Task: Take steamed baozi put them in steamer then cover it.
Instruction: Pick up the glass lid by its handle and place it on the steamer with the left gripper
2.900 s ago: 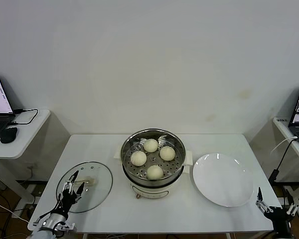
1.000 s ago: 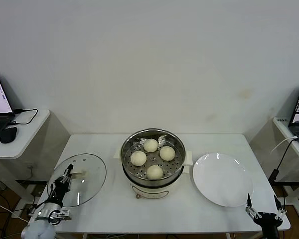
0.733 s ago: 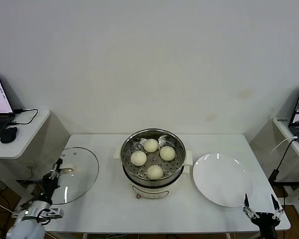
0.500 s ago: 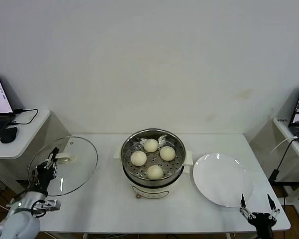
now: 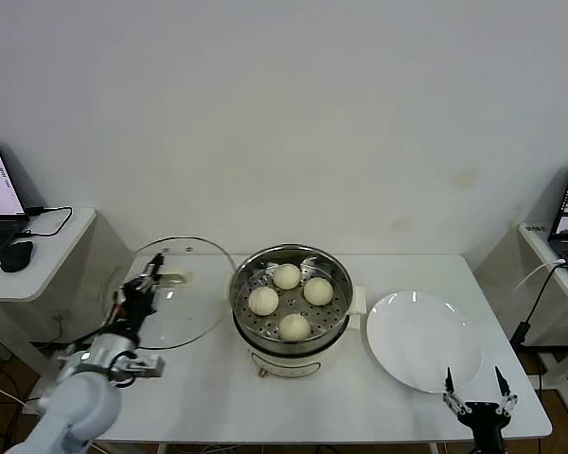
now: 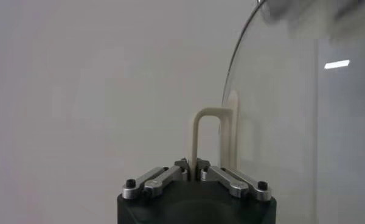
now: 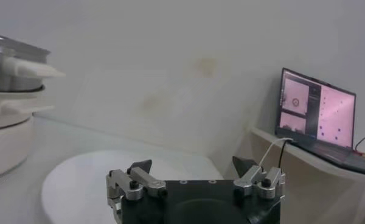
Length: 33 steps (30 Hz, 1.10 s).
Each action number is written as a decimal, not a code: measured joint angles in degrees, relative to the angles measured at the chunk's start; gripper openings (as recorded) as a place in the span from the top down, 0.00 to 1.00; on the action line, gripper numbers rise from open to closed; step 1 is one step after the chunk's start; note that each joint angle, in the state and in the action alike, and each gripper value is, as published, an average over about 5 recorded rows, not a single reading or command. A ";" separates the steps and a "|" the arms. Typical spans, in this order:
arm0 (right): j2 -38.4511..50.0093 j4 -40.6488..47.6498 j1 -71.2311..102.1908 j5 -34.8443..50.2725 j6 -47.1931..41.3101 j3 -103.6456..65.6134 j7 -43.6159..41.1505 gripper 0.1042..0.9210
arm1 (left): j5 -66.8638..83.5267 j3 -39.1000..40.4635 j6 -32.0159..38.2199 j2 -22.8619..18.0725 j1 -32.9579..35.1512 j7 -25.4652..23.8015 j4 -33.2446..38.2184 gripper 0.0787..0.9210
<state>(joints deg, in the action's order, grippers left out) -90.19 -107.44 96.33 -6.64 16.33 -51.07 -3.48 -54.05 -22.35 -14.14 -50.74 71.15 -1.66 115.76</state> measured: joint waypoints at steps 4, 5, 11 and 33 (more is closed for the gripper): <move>-0.07 0.20 -0.41 -1.51 0.01 0.06 0.84 0.12 | -2.22 6.09 -2.87 -1.98 -4.56 -2.21 0.24 0.92; -0.07 0.20 -0.49 -1.84 0.00 0.01 0.99 0.12 | -2.93 7.50 -3.46 -2.65 -5.61 -2.76 0.20 0.92; -0.08 0.33 -0.83 -3.19 0.04 -0.01 1.36 0.12 | -7.58 14.88 -6.07 -7.48 -10.91 -5.78 -0.98 0.92; -0.17 2.15 -1.77 -5.22 0.48 0.53 1.68 0.12 | -17.93 25.17 -9.91 -22.94 -20.67 -9.60 -11.77 0.92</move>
<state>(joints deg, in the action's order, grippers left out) -90.36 -105.28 94.56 -11.86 16.81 -50.54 -1.80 -71.98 2.83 -24.05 -73.68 50.48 -11.27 103.98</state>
